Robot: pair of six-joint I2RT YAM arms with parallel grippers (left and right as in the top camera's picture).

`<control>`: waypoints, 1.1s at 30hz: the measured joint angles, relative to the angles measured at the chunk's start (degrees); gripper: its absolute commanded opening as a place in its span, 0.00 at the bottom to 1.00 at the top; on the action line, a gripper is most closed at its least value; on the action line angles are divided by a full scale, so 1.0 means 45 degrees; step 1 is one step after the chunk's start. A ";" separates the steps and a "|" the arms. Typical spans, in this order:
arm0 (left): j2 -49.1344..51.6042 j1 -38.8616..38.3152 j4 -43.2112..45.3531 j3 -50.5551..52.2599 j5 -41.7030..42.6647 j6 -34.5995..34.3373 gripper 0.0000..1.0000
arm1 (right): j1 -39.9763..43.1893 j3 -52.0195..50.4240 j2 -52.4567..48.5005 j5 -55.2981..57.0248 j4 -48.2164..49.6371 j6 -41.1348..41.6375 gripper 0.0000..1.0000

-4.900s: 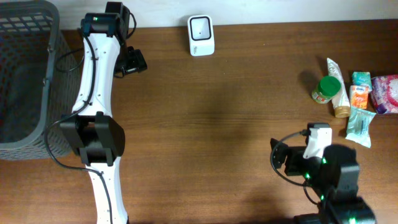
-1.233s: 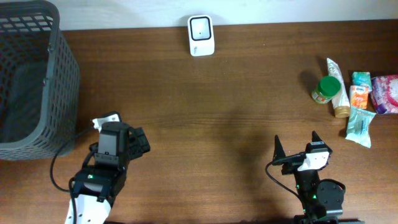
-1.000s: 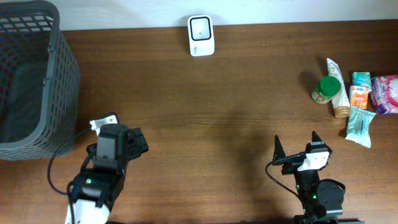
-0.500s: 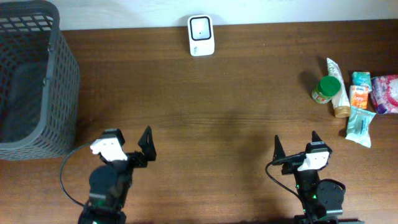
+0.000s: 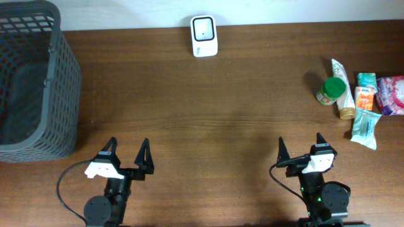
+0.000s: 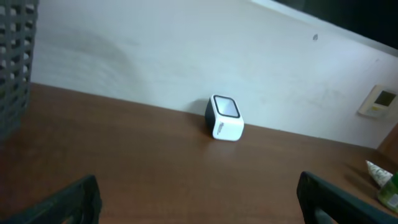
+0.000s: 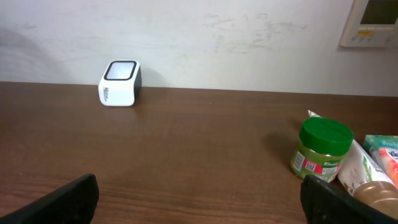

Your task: Scan the item barcode

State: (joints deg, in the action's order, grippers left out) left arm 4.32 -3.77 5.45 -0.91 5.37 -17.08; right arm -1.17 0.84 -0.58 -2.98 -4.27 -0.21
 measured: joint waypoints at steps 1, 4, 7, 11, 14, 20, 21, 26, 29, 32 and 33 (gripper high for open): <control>-0.0126 0.0000 -0.0189 -0.0005 -0.0092 0.0097 0.99 | 0.0000 0.0000 0.0000 0.0005 0.0000 0.0005 0.99; -0.0646 0.0010 -0.1117 0.0000 -0.0787 0.0287 0.99 | 0.0000 0.0000 0.0000 0.0005 0.0000 0.0000 0.99; -0.0772 0.0228 -0.1943 0.0015 -0.1365 0.0359 0.99 | 0.0000 0.0000 0.0000 0.0000 0.0000 -0.0005 0.99; -0.0772 0.0952 -0.2229 0.0024 -0.1428 0.1088 0.99 | 0.0000 0.0000 0.0000 0.0005 0.0000 0.0005 0.99; -0.0772 0.0981 -0.2229 0.0024 -0.1423 0.2176 0.99 | 0.0000 0.0000 0.0000 0.0005 0.0000 0.0005 0.99; -0.0772 0.0976 -0.2229 0.0024 -0.1423 0.3366 0.99 | 0.0000 0.0000 0.0000 0.0005 0.0000 0.0010 0.99; -0.0772 0.0976 -0.2234 0.0024 -0.1423 0.3424 0.99 | 0.0000 0.0000 0.0000 0.0005 0.0000 0.0005 0.99; -0.0772 0.0976 -0.2229 0.0024 -0.1209 0.3512 0.99 | 0.0000 0.0000 0.0000 0.0000 0.0000 0.0010 0.99; -0.0772 0.0976 -0.2205 0.0024 -0.0709 0.3517 0.99 | 0.0000 0.0000 0.0000 0.0005 0.0000 0.0000 0.99; -0.0772 0.0976 -0.2181 0.0024 -0.0486 0.3453 0.99 | 0.0000 0.0000 0.0000 0.0000 0.0000 0.0000 0.99; -0.0772 0.0976 -0.2176 0.0024 -0.0466 0.3147 0.99 | 0.0000 0.0000 0.0000 0.0005 0.0000 0.0010 0.99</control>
State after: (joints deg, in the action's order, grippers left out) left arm 0.84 0.62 -4.34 -0.80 3.27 -2.92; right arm -1.17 0.84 -0.58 -2.96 -4.27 -0.16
